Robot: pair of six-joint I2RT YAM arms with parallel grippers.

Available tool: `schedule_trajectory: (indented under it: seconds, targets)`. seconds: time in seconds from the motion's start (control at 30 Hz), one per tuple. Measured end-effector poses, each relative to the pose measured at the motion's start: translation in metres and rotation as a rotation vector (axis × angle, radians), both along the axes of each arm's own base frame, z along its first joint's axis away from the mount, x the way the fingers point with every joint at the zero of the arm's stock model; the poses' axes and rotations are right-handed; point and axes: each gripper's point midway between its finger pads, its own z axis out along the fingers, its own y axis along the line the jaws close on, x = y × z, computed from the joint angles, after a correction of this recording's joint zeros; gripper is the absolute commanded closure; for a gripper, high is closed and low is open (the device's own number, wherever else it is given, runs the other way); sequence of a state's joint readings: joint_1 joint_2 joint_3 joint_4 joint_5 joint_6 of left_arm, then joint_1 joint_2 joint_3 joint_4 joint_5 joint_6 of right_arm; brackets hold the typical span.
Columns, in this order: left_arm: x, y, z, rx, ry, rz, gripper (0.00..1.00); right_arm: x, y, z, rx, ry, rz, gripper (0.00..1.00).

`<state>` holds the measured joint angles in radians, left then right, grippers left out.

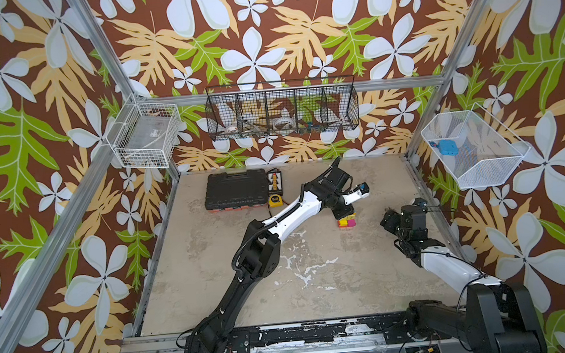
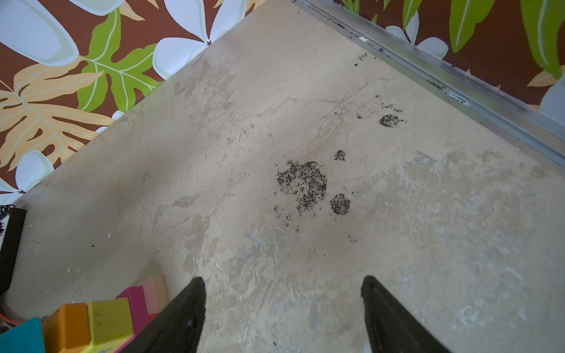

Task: Build the wood block tower
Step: 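Lower the teal block onto the orange block with the left gripper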

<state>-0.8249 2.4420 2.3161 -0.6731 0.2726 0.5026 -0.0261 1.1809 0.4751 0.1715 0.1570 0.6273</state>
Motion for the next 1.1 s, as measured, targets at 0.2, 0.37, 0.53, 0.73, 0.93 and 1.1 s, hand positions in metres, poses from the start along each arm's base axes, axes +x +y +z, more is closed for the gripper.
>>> schedule_trajectory:
  seconds: [0.2, 0.37, 0.53, 0.73, 0.93, 1.1]
  targets:
    - [0.0005, 0.0003, -0.0002, 0.002, -0.003, 0.003, 0.74, 0.0, 0.0001, -0.0004, 0.0, 0.001, 0.0, 0.2]
    - [0.0003, -0.0003, 0.0, 0.003, -0.005, 0.003, 0.68, 0.0006, 0.0, -0.0005, 0.0, 0.002, 0.0, 0.2]
    - [-0.0007, -0.0023, 0.0001, 0.004, -0.012, 0.002, 0.63, 0.0009, 0.0001, -0.0009, 0.001, 0.004, 0.001, 0.21]
    - [0.0013, -0.0043, -0.001, 0.004, -0.027, 0.008, 0.52, 0.0013, 0.0002, -0.0019, 0.0, 0.008, 0.002, 0.21]
    - [0.0044, -0.0031, -0.0016, 0.014, -0.041, 0.022, 0.41, 0.0027, 0.0004, -0.0009, 0.0, 0.007, 0.004, 0.21]
    - [0.0067, -0.0022, -0.0016, 0.02, -0.051, 0.034, 0.4, 0.0028, 0.0005, -0.0017, 0.0, 0.009, 0.004, 0.21]
